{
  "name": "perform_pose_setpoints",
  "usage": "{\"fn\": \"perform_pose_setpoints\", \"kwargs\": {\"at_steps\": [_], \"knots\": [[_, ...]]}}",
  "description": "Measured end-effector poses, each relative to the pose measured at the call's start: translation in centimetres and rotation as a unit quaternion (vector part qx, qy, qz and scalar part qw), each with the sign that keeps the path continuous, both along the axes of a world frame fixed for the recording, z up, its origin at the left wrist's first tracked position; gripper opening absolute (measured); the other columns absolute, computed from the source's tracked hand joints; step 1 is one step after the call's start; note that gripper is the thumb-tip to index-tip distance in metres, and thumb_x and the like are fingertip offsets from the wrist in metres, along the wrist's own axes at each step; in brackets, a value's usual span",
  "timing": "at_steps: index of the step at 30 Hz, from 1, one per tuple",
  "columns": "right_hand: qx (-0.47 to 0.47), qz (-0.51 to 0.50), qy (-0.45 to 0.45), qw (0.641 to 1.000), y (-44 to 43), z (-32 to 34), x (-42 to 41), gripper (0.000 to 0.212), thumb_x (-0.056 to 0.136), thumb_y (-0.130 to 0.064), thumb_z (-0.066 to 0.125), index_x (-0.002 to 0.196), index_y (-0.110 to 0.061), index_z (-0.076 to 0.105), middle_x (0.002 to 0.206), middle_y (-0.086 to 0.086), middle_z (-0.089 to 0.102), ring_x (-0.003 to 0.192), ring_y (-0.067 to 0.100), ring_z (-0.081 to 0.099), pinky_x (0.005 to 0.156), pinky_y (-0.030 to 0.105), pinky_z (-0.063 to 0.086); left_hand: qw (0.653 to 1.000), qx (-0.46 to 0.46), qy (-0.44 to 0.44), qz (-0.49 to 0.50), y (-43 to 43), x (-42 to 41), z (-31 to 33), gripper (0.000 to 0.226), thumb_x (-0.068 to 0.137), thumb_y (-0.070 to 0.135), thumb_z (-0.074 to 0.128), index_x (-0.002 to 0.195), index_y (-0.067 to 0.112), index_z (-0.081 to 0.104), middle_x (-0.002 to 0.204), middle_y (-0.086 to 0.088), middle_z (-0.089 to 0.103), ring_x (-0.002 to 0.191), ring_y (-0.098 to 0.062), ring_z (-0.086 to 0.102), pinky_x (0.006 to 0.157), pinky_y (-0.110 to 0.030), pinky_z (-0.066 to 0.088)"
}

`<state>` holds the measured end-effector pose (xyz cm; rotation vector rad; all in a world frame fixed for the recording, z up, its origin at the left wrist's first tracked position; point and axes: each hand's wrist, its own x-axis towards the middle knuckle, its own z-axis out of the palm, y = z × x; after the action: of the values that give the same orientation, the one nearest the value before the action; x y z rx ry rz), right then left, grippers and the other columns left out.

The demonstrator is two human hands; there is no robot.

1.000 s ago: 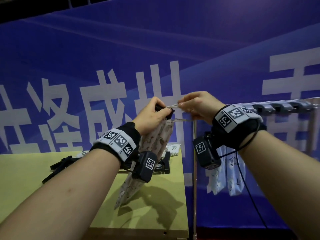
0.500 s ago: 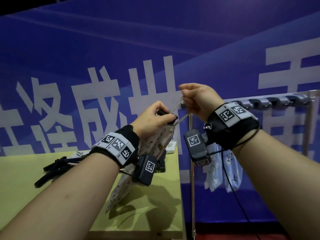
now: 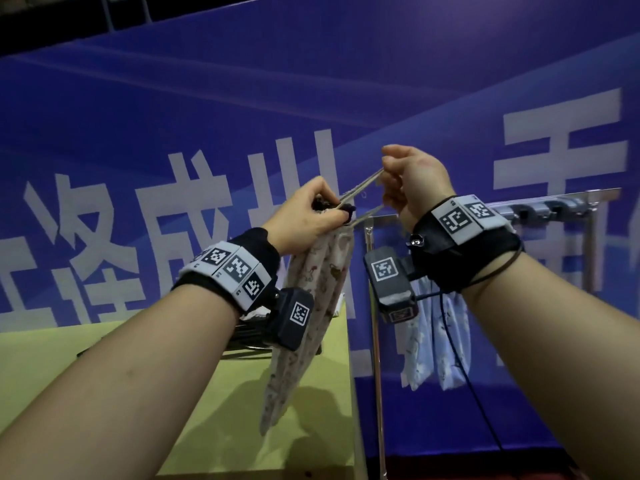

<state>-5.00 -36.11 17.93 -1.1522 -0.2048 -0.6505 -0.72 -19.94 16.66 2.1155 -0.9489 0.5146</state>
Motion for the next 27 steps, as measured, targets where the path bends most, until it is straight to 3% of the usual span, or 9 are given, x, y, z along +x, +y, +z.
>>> {"fn": "perform_pose_setpoints", "kwargs": {"at_steps": [7,12,15,19,22,25,27], "knots": [[0.009,0.006,-0.068,0.998,-5.0,1.5,-1.9,0.023,0.098,-0.003,0.038,0.089,-0.017,0.054,0.044,-0.006,0.043,0.045,0.011,0.034,0.049,0.021,0.03,0.998,-0.016,-0.044,-0.043,-5.6,0.4,1.9,0.025,0.088,0.027,0.071,0.096,0.016,0.05,0.089,0.008,0.059,0.079,-0.003,0.055,0.068,-0.013,0.042],[-0.007,-0.039,-0.045,0.998,-8.8,0.5,-1.4,0.025,0.098,-0.004,0.035,0.09,-0.019,0.052,0.046,-0.007,0.047,0.051,0.013,0.038,0.052,0.02,0.033,0.996,-0.025,0.011,-0.087,-9.9,1.7,0.8,0.052,0.088,0.028,0.071,0.133,0.024,0.045,0.116,-0.001,0.061,0.104,-0.015,0.06,0.092,-0.027,0.046],[-0.004,-0.066,-0.017,0.998,-10.7,-1.1,-0.2,0.026,0.098,-0.003,0.034,0.089,-0.019,0.052,0.05,-0.005,0.048,0.051,0.013,0.038,0.05,0.021,0.029,0.995,-0.01,0.034,-0.092,-12.0,3.1,-1.1,0.058,0.088,0.029,0.071,0.14,0.021,0.045,0.117,-0.002,0.059,0.111,-0.018,0.059,0.096,-0.029,0.046],[-0.038,-0.1,0.027,0.994,-12.2,-3.8,2.2,0.027,0.096,0.001,0.034,0.086,-0.018,0.051,0.054,-0.001,0.048,0.049,0.012,0.04,0.05,0.023,0.028,0.99,0.024,0.083,-0.113,-14.0,5.3,-4.3,0.053,0.09,0.02,0.069,0.138,0.017,0.049,0.115,0.002,0.059,0.113,-0.014,0.057,0.091,-0.019,0.044],[-0.057,-0.103,0.05,0.992,-12.4,-5.9,3.8,0.028,0.095,0.005,0.034,0.084,-0.017,0.049,0.048,-0.004,0.048,0.039,0.006,0.042,0.049,0.023,0.029,0.98,0.066,0.129,-0.135,-14.6,6.1,-6.3,0.039,0.094,0.013,0.062,0.132,0.016,0.054,0.094,0.012,0.059,0.085,0.001,0.058,0.072,-0.005,0.041],[-0.099,-0.107,0.079,0.986,-12.2,-7.7,5.2,0.03,0.093,0.007,0.034,0.083,-0.018,0.049,0.058,0.001,0.046,0.046,0.006,0.044,0.049,0.021,0.031,0.975,0.074,0.174,-0.119,-14.5,7.1,-7.7,0.015,0.098,0.017,0.056,0.112,0.017,0.06,0.077,0.004,0.056,0.067,-0.008,0.053,0.066,-0.015,0.041],[-0.117,-0.096,0.092,0.984,-11.9,-8.7,6.0,0.03,0.093,0.008,0.033,0.082,-0.016,0.047,0.061,0.005,0.043,0.052,0.012,0.042,0.047,0.019,0.032,0.975,0.074,0.185,-0.097,-14.4,7.7,-8.4,0.005,0.097,0.02,0.057,0.097,0.018,0.062,0.075,-0.005,0.052,0.07,-0.018,0.047,0.064,-0.026,0.038]]}}
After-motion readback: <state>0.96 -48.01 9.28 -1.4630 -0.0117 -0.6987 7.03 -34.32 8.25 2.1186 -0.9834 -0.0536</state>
